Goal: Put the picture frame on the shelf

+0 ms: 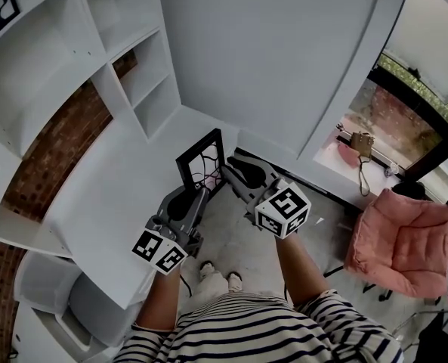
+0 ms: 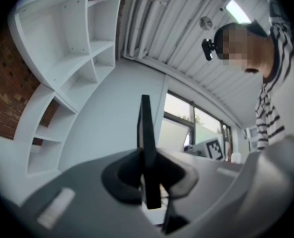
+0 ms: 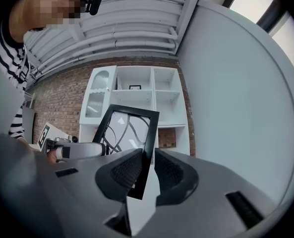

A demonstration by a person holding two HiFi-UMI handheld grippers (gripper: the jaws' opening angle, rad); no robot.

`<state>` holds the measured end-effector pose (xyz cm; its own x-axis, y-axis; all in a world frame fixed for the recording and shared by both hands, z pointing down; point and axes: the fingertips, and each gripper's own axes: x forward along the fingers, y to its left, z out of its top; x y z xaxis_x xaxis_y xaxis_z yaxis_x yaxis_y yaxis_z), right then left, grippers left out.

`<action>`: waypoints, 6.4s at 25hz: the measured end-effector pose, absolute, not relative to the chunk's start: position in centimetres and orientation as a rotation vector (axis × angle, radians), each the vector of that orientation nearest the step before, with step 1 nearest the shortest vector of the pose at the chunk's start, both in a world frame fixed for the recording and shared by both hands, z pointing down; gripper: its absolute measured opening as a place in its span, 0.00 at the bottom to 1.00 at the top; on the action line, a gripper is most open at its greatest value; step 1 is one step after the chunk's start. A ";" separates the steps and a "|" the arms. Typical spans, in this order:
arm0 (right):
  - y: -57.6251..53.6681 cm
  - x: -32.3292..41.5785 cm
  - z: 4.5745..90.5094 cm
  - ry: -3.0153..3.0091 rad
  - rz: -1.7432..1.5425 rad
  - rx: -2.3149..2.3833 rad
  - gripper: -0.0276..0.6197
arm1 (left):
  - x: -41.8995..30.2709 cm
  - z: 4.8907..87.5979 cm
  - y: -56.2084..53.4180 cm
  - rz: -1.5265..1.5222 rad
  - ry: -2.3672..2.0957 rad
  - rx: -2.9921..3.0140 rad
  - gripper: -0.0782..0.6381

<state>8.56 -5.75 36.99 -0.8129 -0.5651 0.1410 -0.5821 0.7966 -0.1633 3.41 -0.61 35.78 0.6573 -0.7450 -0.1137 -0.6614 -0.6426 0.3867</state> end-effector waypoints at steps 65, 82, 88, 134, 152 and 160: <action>-29.6 -3.3 39.0 -3.101 0.128 0.478 0.14 | -6.2 40.8 -23.3 -0.323 -1.609 2.579 0.19; -30.3 -4.2 38.5 -3.173 0.129 0.386 0.14 | -7.7 43.3 -23.0 -0.188 -1.924 2.315 0.34; -32.0 -5.3 38.8 -3.183 0.130 0.450 0.14 | -8.7 45.3 -22.5 -0.166 -1.934 2.262 0.35; -35.8 -7.6 42.6 -3.127 -0.091 0.898 0.14 | -5.6 44.9 -23.2 -0.200 -1.754 2.385 0.12; -35.2 -7.9 42.5 -3.140 -0.061 0.801 0.14 | -5.7 44.4 -23.3 -0.193 -1.764 2.388 0.12; -35.3 -7.8 42.7 -3.131 -0.043 0.787 0.14 | -5.8 44.1 -23.6 -0.202 -1.771 2.382 0.12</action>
